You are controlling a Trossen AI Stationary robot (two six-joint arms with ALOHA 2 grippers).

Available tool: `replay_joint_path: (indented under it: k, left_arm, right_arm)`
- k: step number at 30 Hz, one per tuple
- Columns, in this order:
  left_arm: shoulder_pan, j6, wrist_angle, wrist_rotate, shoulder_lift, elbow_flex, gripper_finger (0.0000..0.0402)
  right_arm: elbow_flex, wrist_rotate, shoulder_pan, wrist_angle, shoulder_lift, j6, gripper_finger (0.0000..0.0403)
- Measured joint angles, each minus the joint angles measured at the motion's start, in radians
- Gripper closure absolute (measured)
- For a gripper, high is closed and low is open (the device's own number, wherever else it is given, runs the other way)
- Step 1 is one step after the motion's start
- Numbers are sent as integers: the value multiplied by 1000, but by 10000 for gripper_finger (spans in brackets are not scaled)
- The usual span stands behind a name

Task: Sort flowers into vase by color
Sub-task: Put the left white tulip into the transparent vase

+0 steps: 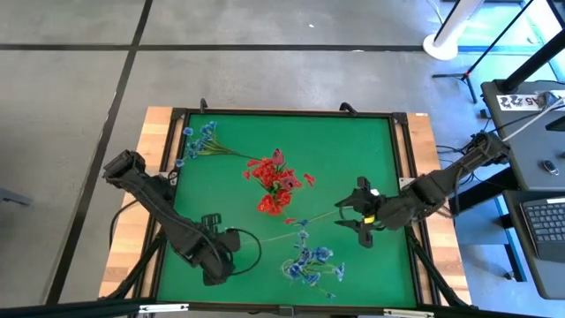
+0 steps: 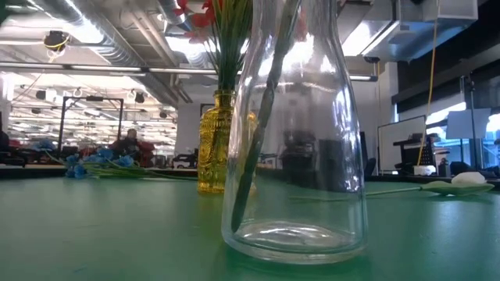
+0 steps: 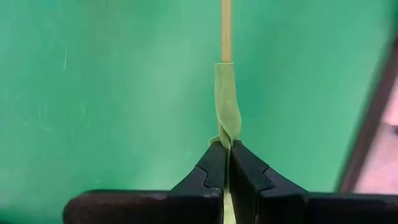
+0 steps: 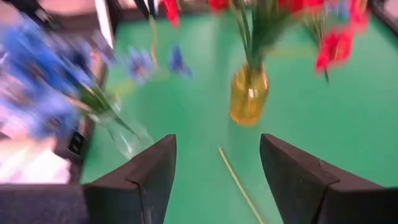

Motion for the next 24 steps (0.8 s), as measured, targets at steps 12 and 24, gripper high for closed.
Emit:
replay_joint_path:
  k: [12,24]
  left_arm:
    - [79,78,-8,-37,-1,230,401]
    - [151,51,-80,-17,-3,337,401]
  right_arm:
    - [144,-61,0,365,48,-453,173]
    - [445,13,0,331,367,-807,173]
